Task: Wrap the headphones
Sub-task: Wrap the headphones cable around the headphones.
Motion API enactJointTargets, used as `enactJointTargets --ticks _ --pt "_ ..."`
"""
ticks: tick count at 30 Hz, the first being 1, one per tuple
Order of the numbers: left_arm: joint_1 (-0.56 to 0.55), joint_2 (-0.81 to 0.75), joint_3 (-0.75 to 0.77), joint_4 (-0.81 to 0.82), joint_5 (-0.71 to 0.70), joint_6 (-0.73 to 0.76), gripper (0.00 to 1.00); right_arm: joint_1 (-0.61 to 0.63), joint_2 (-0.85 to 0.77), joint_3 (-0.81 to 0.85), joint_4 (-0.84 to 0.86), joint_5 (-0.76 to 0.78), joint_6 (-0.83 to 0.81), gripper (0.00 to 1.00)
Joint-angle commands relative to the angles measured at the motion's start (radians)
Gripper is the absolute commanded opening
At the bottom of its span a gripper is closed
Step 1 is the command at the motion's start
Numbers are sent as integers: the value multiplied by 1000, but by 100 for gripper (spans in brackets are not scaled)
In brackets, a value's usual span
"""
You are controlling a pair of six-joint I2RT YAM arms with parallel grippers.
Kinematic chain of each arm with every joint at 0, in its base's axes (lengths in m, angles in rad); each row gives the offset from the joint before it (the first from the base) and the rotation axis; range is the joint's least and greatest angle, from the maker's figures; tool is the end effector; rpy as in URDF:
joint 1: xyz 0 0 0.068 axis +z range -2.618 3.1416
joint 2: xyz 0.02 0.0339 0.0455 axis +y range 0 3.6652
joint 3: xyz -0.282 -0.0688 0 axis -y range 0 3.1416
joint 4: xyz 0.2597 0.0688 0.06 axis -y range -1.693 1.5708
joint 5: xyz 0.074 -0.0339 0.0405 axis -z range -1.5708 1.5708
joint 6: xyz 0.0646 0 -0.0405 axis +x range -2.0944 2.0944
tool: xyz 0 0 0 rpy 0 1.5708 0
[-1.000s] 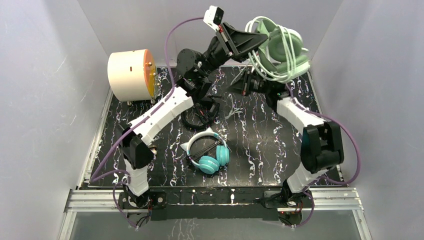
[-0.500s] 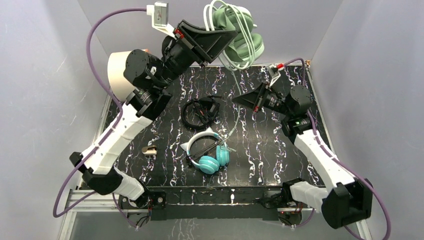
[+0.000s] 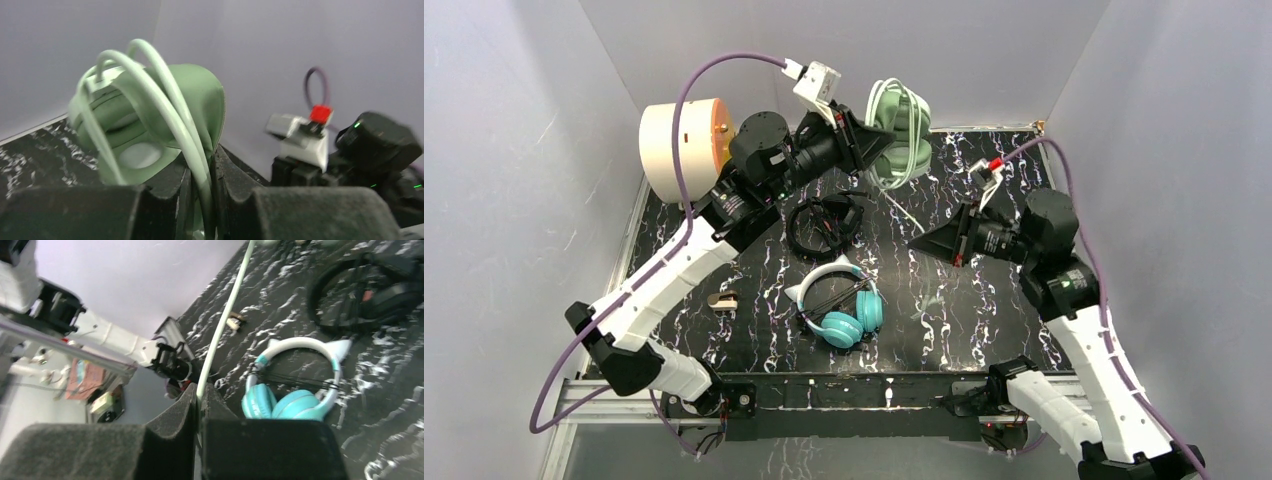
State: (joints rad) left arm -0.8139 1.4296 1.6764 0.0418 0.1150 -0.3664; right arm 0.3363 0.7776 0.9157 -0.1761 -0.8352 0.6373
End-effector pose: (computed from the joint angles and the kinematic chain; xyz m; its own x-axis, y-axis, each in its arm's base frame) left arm 0.2349 -0.2595 0.5536 -0.1033 -0.4089 -0.9067 0.8148 0.4881 -0.3130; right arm 0.1591 0.1064 0.4021 -0.5767 0.2214 -0.7864 -0.7187 0.3201 0.6172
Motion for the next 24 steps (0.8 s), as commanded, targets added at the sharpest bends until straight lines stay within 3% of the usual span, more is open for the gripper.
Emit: enactJointTargets --ticks 1,6,12,16,22,24 --pt "26 -141 68 -139 -136 137 0 6 43 277 -506 240 -391 0" --pt "26 -194 72 -390 -54 -35 0 5 148 428 -617 504 -566 0" --pt "27 -217 124 -541 24 -159 0 5 216 506 -583 634 -661 8" --pt "26 -204 189 -623 42 -209 0 5 211 488 -469 655 -661 9" --pt "26 -223 165 -614 -19 -244 0 5 193 440 -302 686 -555 9" --pt "27 -232 149 -602 -70 -247 0 5 188 407 -268 742 -503 16"
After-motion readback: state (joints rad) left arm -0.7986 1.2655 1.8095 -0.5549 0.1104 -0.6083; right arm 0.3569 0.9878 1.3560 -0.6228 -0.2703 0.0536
